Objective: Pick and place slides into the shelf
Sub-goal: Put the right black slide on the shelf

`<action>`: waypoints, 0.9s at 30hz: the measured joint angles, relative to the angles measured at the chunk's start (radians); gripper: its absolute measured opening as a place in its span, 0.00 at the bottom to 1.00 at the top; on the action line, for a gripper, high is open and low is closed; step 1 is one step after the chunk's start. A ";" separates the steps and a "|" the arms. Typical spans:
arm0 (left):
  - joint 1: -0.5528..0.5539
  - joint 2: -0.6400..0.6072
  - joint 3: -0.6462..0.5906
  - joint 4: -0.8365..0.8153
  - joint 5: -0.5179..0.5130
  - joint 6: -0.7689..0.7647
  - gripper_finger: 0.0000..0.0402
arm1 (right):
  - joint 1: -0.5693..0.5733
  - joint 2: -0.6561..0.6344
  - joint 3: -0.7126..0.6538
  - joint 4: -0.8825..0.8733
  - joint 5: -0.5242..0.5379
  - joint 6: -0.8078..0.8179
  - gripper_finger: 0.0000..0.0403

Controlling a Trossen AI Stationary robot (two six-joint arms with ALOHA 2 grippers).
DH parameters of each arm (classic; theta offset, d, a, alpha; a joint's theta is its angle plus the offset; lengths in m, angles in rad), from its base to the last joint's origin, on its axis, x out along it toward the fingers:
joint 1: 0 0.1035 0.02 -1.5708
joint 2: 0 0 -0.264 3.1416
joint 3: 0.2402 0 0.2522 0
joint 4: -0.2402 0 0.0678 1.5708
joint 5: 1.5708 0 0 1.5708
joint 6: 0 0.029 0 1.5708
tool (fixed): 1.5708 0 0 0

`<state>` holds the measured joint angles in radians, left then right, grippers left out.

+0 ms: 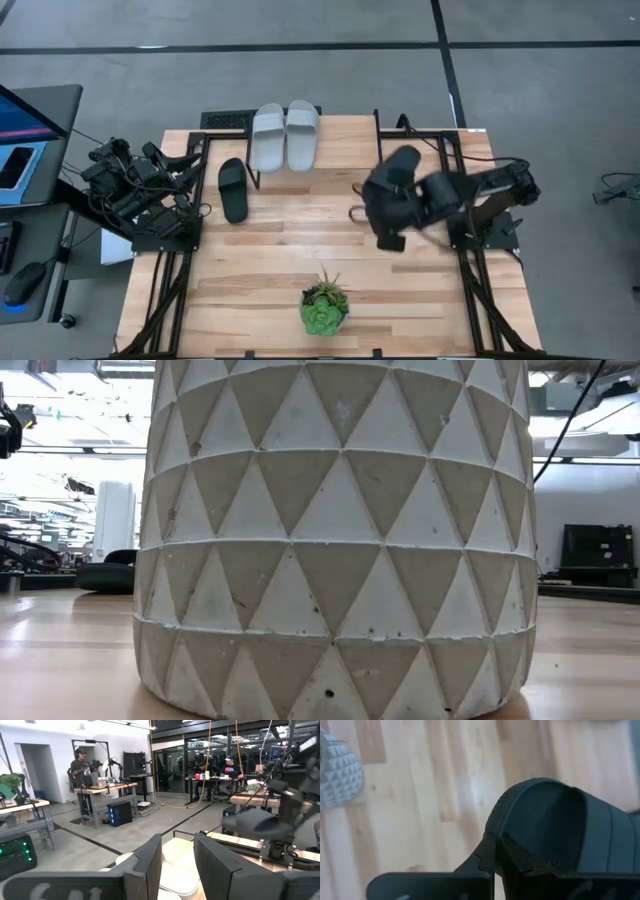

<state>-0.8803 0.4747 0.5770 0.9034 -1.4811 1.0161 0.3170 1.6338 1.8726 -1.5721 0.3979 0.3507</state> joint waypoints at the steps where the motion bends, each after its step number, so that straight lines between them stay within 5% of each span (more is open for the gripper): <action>1: 0.000 0.000 0.000 0.000 0.000 0.000 0.26 | -0.025 0.000 0.021 0.000 -0.002 -0.059 0.00; 16: 0.000 0.000 0.000 0.000 0.000 0.000 0.26 | -0.425 0.008 0.180 0.068 -0.184 -0.869 0.00; 27: 0.000 0.000 0.000 0.000 0.000 0.000 0.26 | -0.589 0.019 0.153 0.292 -0.387 -1.134 0.00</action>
<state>-0.8799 0.4747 0.5766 0.9031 -1.4811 1.0164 -0.2719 1.6532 2.0254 -1.2804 0.0106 -0.7835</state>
